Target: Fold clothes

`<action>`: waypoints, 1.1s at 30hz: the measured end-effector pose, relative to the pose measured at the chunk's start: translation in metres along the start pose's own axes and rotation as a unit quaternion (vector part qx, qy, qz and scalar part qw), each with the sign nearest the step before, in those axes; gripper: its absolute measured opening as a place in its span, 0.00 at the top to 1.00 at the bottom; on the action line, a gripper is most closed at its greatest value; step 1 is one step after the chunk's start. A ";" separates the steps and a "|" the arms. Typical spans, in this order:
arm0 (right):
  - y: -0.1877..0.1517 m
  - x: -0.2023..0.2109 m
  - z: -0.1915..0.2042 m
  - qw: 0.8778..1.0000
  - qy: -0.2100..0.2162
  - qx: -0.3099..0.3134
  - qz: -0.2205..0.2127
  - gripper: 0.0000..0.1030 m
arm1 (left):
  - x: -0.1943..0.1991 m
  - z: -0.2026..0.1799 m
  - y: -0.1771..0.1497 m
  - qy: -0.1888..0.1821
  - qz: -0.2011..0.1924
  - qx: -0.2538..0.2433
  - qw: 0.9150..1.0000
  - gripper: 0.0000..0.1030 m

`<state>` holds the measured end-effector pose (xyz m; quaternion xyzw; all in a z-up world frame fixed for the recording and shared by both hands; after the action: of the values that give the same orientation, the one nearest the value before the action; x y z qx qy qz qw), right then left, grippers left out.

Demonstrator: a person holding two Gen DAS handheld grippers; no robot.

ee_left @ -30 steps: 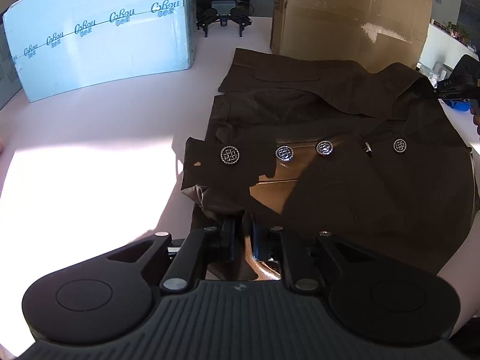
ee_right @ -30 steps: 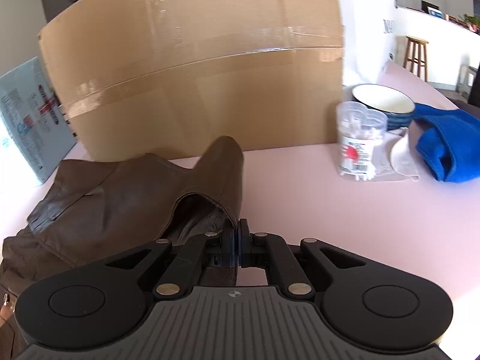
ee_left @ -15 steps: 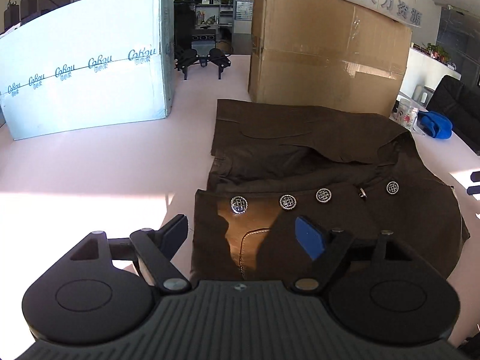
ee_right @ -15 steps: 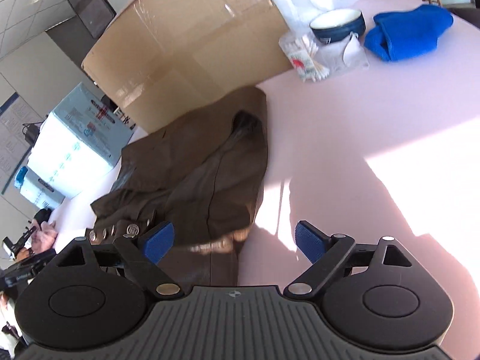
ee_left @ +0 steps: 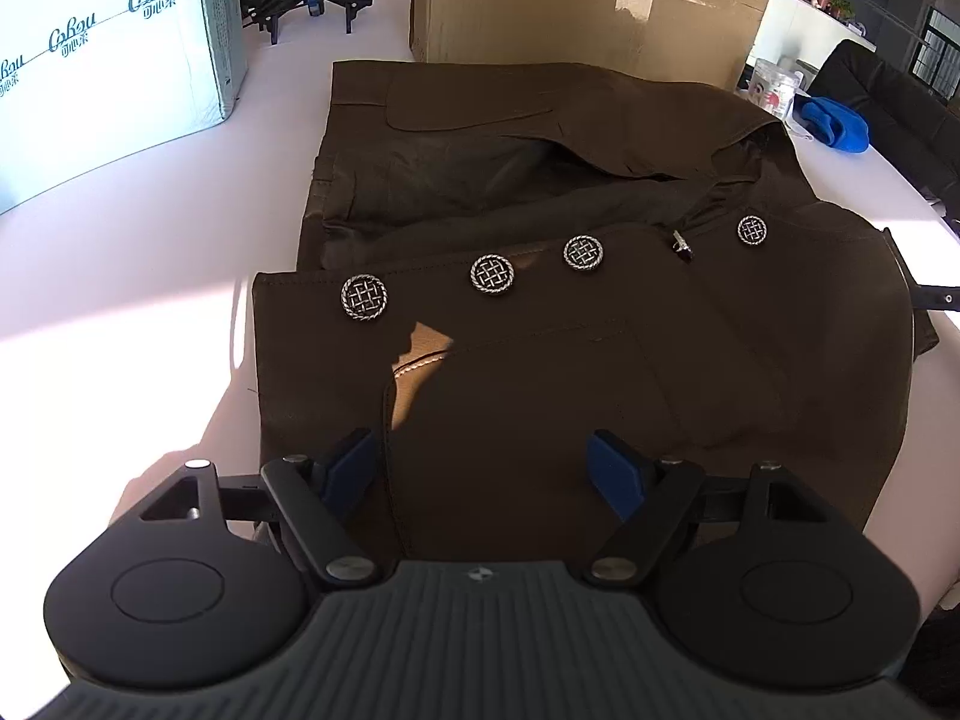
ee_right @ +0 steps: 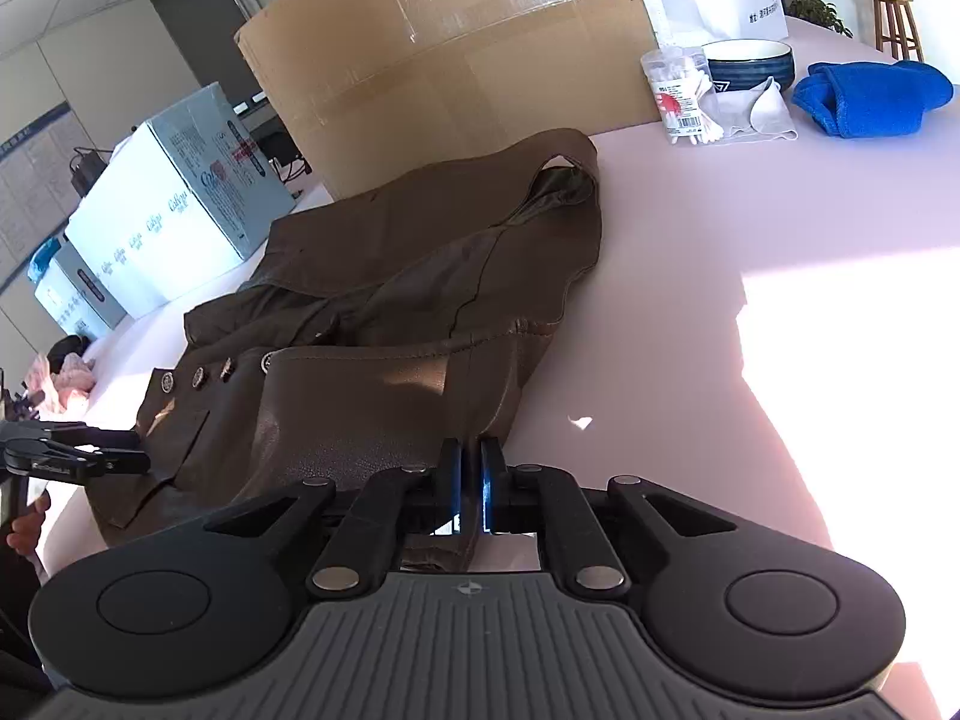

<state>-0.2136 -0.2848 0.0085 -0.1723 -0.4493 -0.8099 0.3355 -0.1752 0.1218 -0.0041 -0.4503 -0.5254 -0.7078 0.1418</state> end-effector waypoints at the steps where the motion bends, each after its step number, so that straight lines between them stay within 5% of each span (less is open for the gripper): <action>1: 0.000 0.007 -0.002 1.000 -0.003 0.002 -0.010 0.95 | 0.000 -0.002 0.001 0.004 -0.002 0.001 1.000 0.46; 4: -0.003 0.018 -0.014 0.999 -0.027 0.005 -0.023 0.95 | 0.001 -0.005 0.000 -0.006 -0.014 0.007 1.000 0.53; 8: -0.009 0.004 -0.036 0.999 -0.038 -0.026 0.010 0.90 | 0.001 -0.014 -0.003 0.000 -0.027 -0.015 1.000 0.51; 10: -0.004 0.006 -0.040 0.998 -0.024 -0.057 0.009 0.68 | 0.001 -0.017 -0.003 0.000 -0.027 -0.030 0.999 0.32; 11: 0.002 0.009 -0.042 0.997 -0.017 -0.078 0.001 0.39 | 0.003 -0.016 -0.001 0.003 -0.028 -0.032 0.999 0.24; 12: 0.009 0.015 -0.044 0.995 -0.008 -0.098 -0.019 0.25 | 0.005 -0.012 0.001 0.010 -0.032 -0.031 0.999 0.19; 16: 0.044 0.031 -0.051 0.978 0.078 -0.175 -0.084 0.25 | 0.014 0.023 0.025 0.019 -0.060 0.022 0.998 0.18; 19: 0.069 0.009 -0.057 0.951 0.146 -0.266 -0.061 0.25 | 0.001 0.069 0.054 -0.008 -0.065 0.104 0.992 0.17; 25: 0.115 -0.067 -0.036 0.937 0.117 -0.329 -0.023 0.25 | -0.070 0.112 0.119 -0.102 -0.023 0.203 0.974 0.17; 28: 0.133 -0.100 -0.021 0.932 0.131 -0.339 -0.012 0.25 | -0.107 0.117 0.138 -0.069 0.022 0.200 0.977 0.17; 33: 0.129 -0.137 -0.027 0.945 0.091 -0.315 0.004 0.25 | -0.121 0.123 0.148 -0.040 0.011 0.178 0.983 0.17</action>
<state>-0.0243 -0.3027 -0.0068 -0.1966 -0.1380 -0.9210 0.3068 0.0522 0.1359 -0.0026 -0.4514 -0.6430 -0.5831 0.2067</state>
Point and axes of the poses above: each gripper's, at about its wrist camera, not at the fingertips, and x roughly against the way its jaws point, z to its left, y to its top, the point moved 5 cm from there along -x, roughly the way its jaws point, and after that the axes turned 9 degrees about -x, right-handed, at the moved point
